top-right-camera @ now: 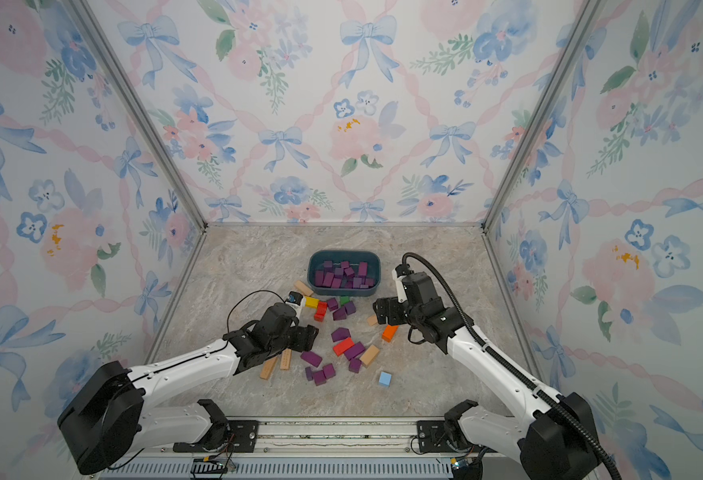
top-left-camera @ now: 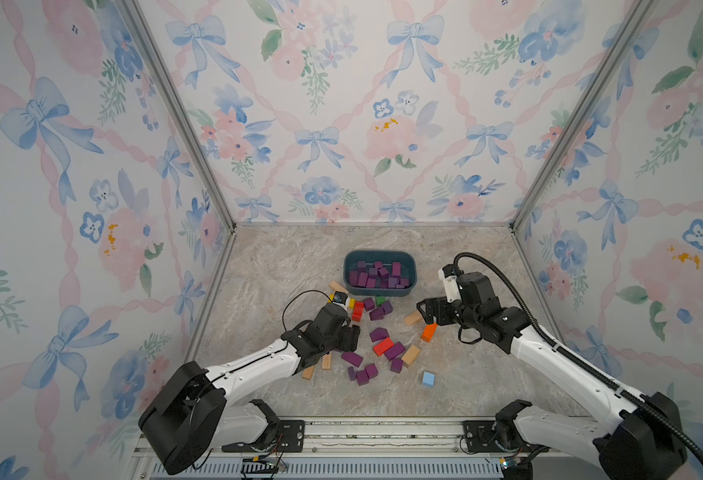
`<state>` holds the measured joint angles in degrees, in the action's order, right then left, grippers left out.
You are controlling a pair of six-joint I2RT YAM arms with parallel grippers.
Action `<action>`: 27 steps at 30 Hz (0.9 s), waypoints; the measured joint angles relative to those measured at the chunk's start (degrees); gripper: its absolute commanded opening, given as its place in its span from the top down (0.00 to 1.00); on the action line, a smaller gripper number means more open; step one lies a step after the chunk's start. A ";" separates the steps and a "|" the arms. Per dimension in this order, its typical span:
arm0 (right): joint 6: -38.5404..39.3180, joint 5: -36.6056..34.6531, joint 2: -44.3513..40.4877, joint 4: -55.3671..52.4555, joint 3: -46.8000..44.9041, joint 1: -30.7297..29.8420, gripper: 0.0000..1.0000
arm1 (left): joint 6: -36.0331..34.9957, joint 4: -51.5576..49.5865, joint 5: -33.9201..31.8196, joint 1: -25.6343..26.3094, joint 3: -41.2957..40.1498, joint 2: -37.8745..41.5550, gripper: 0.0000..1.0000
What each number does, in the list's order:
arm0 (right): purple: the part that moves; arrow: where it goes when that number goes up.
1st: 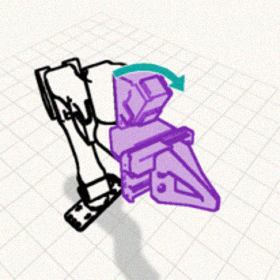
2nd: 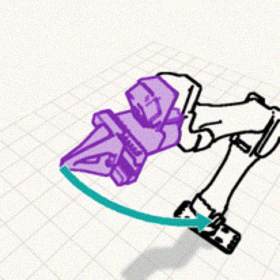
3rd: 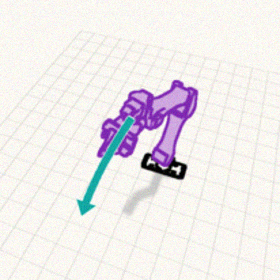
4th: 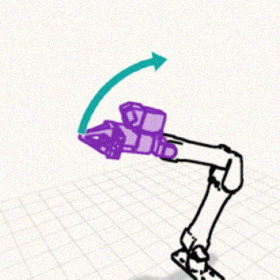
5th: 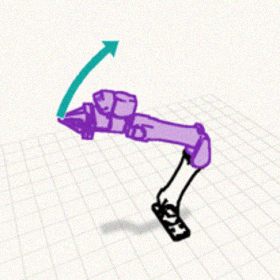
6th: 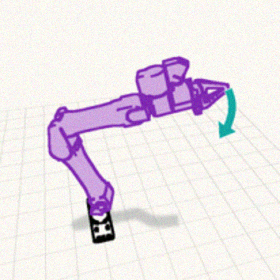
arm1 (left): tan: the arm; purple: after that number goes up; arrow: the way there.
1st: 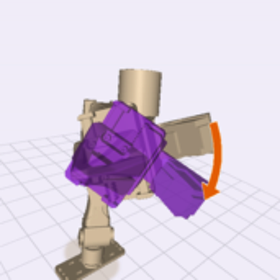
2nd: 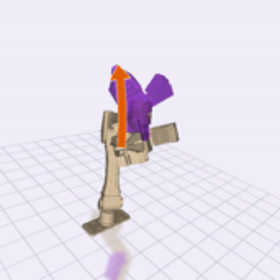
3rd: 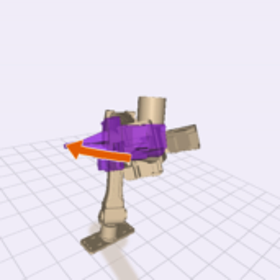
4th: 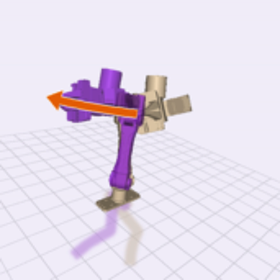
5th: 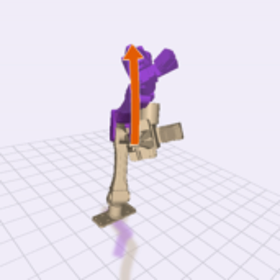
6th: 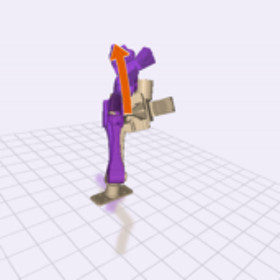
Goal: Pick purple bricks into the storage bin
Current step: Pick up the building block from the center of the board.
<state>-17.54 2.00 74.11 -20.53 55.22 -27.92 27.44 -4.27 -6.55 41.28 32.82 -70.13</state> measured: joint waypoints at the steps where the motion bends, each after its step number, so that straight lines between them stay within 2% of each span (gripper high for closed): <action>1: 0.04 0.39 -0.09 0.02 -0.59 0.37 0.03 | 0.70 -0.90 0.07 0.00 0.02 0.44 0.28; 4: 0.02 1.05 -0.85 0.11 -2.19 1.20 0.03 | 2.23 -3.89 0.24 -0.02 0.11 0.24 0.38; 6: 0.02 1.27 -2.12 0.15 -3.08 1.53 0.03 | 2.91 -5.64 0.50 0.00 0.15 -0.66 0.41; 15: 0.02 2.58 -6.29 0.28 -5.40 2.49 0.03 | 4.11 -9.75 1.90 0.22 0.85 -3.52 0.46; 27: 0.02 2.93 -9.86 0.13 -6.32 3.52 0.03 | 4.09 -10.64 -0.33 0.31 2.25 -6.75 0.48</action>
<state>-17.52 4.93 64.25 -20.40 48.90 -24.40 31.53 -14.92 -6.87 41.58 35.07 -76.88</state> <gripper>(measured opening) 0.972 0.522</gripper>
